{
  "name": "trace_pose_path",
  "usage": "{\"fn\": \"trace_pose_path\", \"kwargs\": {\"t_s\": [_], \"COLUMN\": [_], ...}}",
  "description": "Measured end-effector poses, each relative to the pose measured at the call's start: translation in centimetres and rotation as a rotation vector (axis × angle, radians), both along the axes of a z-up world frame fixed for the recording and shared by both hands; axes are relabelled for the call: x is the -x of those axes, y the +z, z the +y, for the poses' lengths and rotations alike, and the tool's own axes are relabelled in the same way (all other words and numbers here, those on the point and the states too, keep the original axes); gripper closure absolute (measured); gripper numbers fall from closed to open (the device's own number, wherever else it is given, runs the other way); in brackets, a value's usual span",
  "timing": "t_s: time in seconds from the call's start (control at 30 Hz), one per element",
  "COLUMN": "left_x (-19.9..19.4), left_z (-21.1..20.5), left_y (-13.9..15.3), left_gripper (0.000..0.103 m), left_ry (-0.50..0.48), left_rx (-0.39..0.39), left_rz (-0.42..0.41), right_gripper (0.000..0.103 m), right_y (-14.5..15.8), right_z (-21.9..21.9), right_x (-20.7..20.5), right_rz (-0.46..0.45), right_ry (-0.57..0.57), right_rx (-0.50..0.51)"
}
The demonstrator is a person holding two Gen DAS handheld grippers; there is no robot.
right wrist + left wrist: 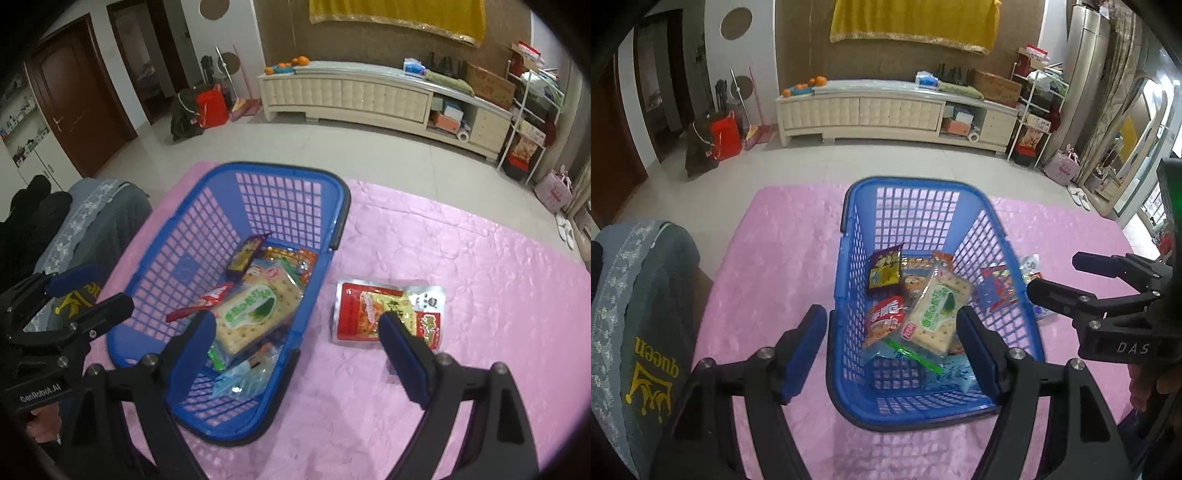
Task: Organize snacks
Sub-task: 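Withdraw both open grippers from the basket toward the last snacks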
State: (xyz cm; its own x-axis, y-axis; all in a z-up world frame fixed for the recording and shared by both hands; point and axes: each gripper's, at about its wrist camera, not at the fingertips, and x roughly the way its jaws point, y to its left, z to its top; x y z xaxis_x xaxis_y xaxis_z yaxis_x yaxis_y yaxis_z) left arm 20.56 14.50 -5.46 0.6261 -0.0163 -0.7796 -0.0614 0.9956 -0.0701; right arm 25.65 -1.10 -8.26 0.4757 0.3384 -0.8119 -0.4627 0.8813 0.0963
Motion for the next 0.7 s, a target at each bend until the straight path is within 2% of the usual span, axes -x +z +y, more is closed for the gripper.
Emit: {"fn": "trace_pose_path", "kwargs": {"t_s": [0.07,0.2,0.37,0.57,0.7], "left_x": [0.7,1.8,3.0,3.0,2.4], "left_z": [-0.6,-2.3,-5.0,-9.1,-12.1], "left_y": [0.8,2.1,2.5,2.3,1.5], "left_gripper": [0.030,0.022,0.022,0.022,0.022], "left_ry": [-0.007,-0.018,-0.026,-0.064,-0.091], "left_rx": [-0.008,-0.001,0.012,0.012,0.000], "left_rz": [-0.014,-0.029,-0.036,-0.024,-0.007], "right_gripper": [0.011,0.011,0.011,0.011,0.011], "right_y": [1.0,2.7,3.9,4.3,3.2], "right_z": [-0.7,-2.4,-5.0,-8.9,-11.8], "right_x": [0.7,2.3,3.7,4.6,4.7], "right_rz": [-0.014,-0.041,-0.063,-0.080,-0.063], "right_ry": [-0.003,-0.007,-0.007,-0.045,-0.078], "right_rx": [-0.013,-0.028,-0.028,-0.049,-0.026]}}
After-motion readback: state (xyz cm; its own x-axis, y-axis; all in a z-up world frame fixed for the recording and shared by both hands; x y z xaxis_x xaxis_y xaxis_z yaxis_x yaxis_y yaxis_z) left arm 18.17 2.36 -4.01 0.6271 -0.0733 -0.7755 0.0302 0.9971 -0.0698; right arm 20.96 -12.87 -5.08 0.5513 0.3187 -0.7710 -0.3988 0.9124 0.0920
